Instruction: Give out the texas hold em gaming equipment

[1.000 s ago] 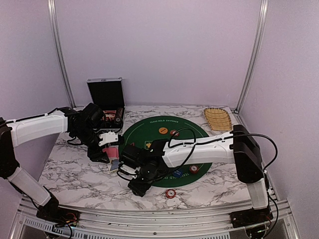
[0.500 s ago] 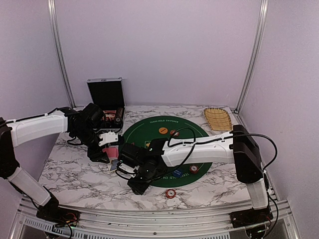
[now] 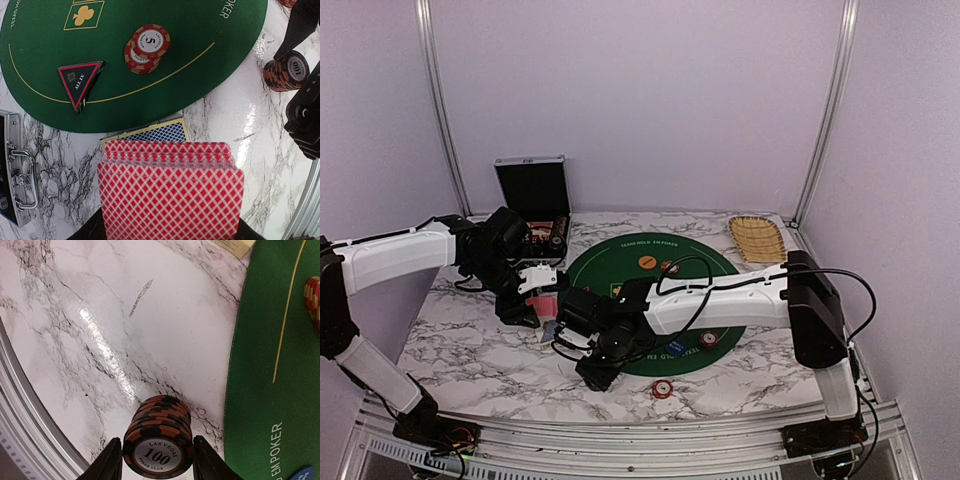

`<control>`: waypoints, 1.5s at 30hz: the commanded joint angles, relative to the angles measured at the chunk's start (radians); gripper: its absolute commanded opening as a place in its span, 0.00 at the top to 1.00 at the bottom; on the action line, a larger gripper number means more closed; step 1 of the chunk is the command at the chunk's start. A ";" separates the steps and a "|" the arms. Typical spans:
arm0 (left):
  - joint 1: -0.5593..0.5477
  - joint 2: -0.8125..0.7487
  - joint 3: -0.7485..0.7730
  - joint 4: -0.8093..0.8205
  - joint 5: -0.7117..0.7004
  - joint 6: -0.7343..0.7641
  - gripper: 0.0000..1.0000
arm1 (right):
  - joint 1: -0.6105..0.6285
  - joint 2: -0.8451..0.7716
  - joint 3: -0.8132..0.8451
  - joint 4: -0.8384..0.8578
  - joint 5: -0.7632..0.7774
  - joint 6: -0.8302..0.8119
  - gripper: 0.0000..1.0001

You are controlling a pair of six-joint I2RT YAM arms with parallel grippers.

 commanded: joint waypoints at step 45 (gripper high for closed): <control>0.006 -0.038 0.013 -0.033 0.029 0.010 1.00 | -0.512 -0.167 0.028 -0.039 0.200 0.079 0.96</control>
